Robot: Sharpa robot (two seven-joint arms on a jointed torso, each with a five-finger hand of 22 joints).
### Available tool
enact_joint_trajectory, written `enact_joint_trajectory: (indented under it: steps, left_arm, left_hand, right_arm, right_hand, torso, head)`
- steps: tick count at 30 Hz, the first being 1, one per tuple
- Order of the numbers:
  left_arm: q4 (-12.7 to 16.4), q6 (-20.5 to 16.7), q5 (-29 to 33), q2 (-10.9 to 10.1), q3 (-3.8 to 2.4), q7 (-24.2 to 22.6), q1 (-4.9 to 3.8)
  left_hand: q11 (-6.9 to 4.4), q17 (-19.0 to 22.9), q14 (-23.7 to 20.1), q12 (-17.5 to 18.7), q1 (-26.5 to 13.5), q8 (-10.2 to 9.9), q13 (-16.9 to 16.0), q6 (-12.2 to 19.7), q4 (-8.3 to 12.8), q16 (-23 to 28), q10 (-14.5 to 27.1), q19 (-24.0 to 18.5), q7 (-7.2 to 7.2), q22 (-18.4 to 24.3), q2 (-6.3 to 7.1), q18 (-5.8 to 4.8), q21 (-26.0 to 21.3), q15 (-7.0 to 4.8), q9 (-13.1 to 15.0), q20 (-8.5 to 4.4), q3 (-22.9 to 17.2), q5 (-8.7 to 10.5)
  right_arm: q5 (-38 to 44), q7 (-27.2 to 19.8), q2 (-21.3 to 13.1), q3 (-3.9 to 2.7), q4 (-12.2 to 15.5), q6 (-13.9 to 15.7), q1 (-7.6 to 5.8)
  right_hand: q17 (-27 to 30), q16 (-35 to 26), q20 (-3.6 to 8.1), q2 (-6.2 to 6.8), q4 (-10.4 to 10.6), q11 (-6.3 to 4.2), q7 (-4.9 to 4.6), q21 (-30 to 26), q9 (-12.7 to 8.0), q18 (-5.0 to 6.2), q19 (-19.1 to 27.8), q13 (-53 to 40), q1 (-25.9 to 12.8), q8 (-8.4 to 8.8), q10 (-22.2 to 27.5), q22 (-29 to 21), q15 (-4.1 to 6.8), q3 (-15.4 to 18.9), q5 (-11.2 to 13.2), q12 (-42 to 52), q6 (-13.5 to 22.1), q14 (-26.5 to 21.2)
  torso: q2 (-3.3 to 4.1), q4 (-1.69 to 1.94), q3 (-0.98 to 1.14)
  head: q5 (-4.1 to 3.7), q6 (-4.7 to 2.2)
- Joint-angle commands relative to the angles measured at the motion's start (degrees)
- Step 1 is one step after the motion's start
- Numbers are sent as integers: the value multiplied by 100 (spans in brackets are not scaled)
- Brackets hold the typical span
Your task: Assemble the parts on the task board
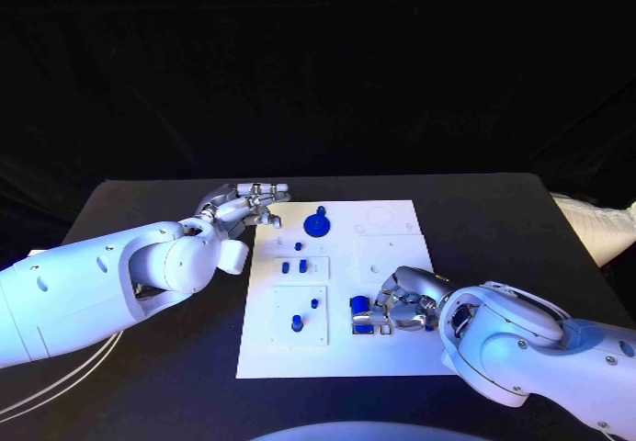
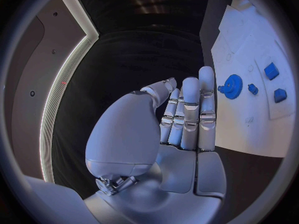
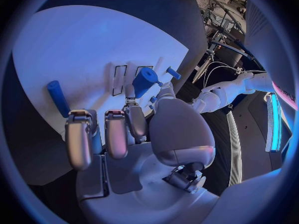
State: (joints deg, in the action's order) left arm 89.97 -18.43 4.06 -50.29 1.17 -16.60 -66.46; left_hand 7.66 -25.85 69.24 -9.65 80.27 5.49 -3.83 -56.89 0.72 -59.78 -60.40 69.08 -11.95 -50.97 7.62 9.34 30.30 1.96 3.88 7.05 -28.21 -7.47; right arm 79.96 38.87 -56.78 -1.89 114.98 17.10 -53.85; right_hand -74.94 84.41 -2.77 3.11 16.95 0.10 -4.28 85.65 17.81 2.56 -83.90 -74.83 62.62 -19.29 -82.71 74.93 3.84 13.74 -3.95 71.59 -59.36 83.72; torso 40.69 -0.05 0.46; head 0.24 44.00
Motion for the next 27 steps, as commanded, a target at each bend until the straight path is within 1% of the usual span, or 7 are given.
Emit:
enact_joint_trajectory:
  steps: [1, 6, 10, 13, 17, 22, 27]
  left_arm:
    - [13, 101, -20, 4, -3, -25, -2]
    - [14, 100, -20, 0, -3, -27, -2]
    - [14, 101, -20, -1, -3, -28, -2]
    - [15, 101, -20, -2, -3, -29, -2]
    - [15, 101, -20, -2, -3, -30, -2]
    - [10, 102, -20, -5, -3, -29, -2]
    - [3, 104, -20, -6, -3, -27, -2]
  left_hand:
    - [-14, 5, -42, -13, -60, 33, 2, 37, 16, -23, 41, -40, 13, -8, 15, 102, -4, -5, -1, 13, 25, 12]
    - [-14, 5, -42, -13, -60, 33, 2, 37, 16, -23, 41, -40, 13, -8, 15, 102, -4, -5, -1, 13, 25, 12]
    - [-14, 5, -42, -13, -60, 33, 2, 37, 16, -23, 41, -40, 13, -8, 15, 102, -4, -5, -1, 13, 25, 12]
    - [-14, 5, -42, -13, -60, 33, 2, 37, 16, -23, 41, -40, 13, -8, 15, 102, -4, -5, -1, 13, 25, 12]
    - [-14, 5, -42, -13, -60, 33, 2, 37, 16, -23, 41, -40, 13, -8, 15, 102, -4, -5, -1, 13, 25, 12]
    - [-14, 5, -42, -13, -60, 33, 2, 37, 16, -23, 41, -40, 13, -8, 15, 102, -4, -5, -1, 13, 25, 12]
    - [-14, 5, -42, -13, -60, 33, 2, 37, 16, -23, 41, -40, 13, -8, 15, 102, -4, -5, -1, 13, 25, 12]
  right_arm:
    - [244, 58, 0, 1, -4, 19, 6]
    - [301, 53, -9, 1, 2, -82, 6]
    - [366, 56, -1, 1, 1, -184, 6]
    - [477, 89, 23, 1, -12, -205, 6]
    - [620, 112, 37, 1, -33, -166, 7]
    - [529, -34, -114, -2, 57, 147, 6]
    - [197, -193, -472, -23, 238, 312, -62]
  right_hand:
    - [-232, -24, 18, 59, -4, -24, 6, -38, 26, -63, -102, -87, -94, -1, 13, 758, 2, -101, 48, -52, 45, 401]
    - [-249, -20, 17, -42, -63, -36, 9, -41, 112, -64, -107, -116, 351, -26, -1, 763, 6, -348, -292, -65, 54, 406]
    - [-271, -11, 31, -161, -360, -50, 30, -33, 176, -67, -118, -137, 1025, -67, -11, 779, 23, -525, -540, -69, 22, 410]
    - [-294, -1, 41, -251, -574, -69, 47, -23, 212, -72, -130, -145, 1416, -97, -15, 797, 39, -657, -494, -75, -11, 415]
    - [-327, 13, 63, -407, -775, -98, 80, -19, 250, -74, -137, -152, 1772, -122, -20, 807, 63, -841, -184, -89, -53, 420]
    - [-338, 17, 52, -351, -597, -51, 22, -19, 233, -76, -138, -161, 1495, -50, -27, 810, 29, -747, -281, -94, 35, 422]
    - [-350, 23, 22, -278, -376, -25, -5, -15, 222, -77, -144, -179, 1241, 24, -34, 820, 3, -595, -878, -101, 74, 423]
  torso:
    - [-1, -1, -1]
    - [0, -4, 2]
    - [1, -1, 2]
    - [3, 1, 4]
    - [1, 0, 3]
    - [0, -13, 10]
    - [-8, -15, 3]
  head:
    - [-3, 1]
    - [-3, 1]
    - [-11, 8]
    - [-15, 10]
    - [-17, 9]
    - [-14, -1]
    - [-71, -7]
